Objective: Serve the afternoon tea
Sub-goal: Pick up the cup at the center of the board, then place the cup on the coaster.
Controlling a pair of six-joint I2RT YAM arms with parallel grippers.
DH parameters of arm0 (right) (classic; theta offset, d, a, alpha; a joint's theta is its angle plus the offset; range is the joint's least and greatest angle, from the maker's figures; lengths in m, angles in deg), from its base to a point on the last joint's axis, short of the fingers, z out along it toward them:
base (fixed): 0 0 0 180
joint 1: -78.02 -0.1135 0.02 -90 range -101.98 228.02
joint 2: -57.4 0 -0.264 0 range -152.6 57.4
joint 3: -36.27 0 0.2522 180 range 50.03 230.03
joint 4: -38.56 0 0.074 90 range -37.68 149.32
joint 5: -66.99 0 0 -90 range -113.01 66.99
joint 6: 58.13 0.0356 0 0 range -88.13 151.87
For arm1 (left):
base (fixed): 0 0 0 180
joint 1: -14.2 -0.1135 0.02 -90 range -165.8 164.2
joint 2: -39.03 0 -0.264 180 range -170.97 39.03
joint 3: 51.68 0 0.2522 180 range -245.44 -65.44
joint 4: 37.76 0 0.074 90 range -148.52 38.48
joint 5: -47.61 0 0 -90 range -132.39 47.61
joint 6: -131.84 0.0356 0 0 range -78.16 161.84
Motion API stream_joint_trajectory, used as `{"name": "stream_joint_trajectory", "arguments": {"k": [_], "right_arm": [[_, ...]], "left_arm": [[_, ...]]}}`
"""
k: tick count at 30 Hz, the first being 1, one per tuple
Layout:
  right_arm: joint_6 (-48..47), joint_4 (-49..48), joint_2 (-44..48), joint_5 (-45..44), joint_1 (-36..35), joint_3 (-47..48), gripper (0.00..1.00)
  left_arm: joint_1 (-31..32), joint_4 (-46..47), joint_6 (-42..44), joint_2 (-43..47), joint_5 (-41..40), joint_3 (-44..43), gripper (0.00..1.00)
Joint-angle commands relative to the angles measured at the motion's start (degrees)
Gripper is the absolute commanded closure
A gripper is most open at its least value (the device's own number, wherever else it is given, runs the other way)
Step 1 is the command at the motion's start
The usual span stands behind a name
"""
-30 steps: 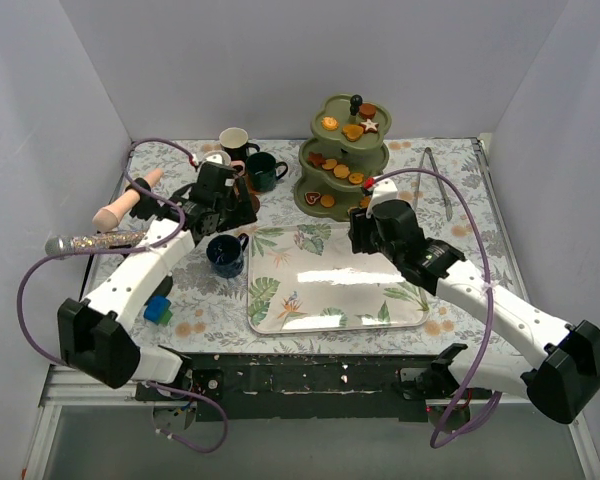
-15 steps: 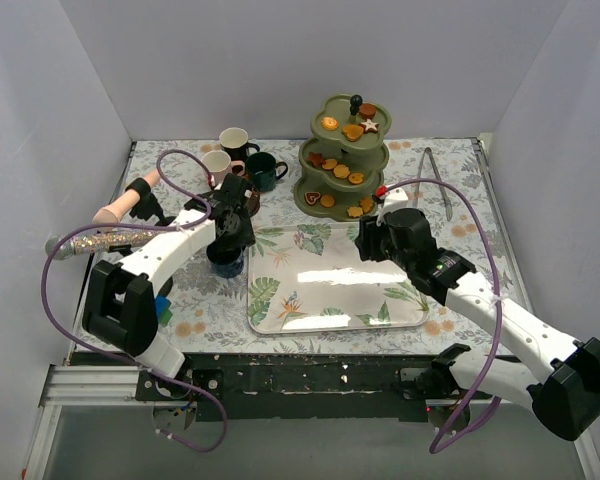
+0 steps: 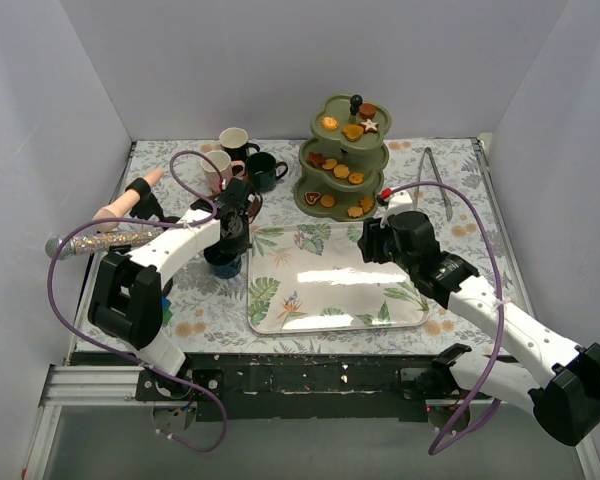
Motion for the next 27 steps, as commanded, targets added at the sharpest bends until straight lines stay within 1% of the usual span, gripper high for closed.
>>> {"name": "stream_joint_trajectory", "arguments": {"k": [1,6,11,15,23,27], "right_arm": [[0.59,-1.76,1.2,-0.28,0.54,0.04,0.43],[0.33,-1.76,-0.03,-0.19,1.07,0.92,0.43],[0.33,-1.76,-1.96,0.25,1.33,2.15,0.43],[0.41,-1.76,-3.28,0.51,1.68,3.12,0.43],[2.43,-1.85,-5.3,1.74,2.12,4.0,0.43],[3.31,-1.93,-6.18,2.01,2.3,4.26,0.44]], "left_arm": [[0.21,3.22,9.93,0.84,1.89,-5.06,1.0],[0.21,5.41,20.83,-1.17,2.95,-12.18,1.0],[0.21,5.07,30.33,-8.02,6.72,-20.0,1.0],[0.21,5.5,34.29,-13.47,6.38,-25.54,1.0],[-0.05,8.67,41.85,-17.35,5.32,-30.9,1.0],[-0.84,7.36,43.79,-19.28,5.67,-33.89,1.0]]}}
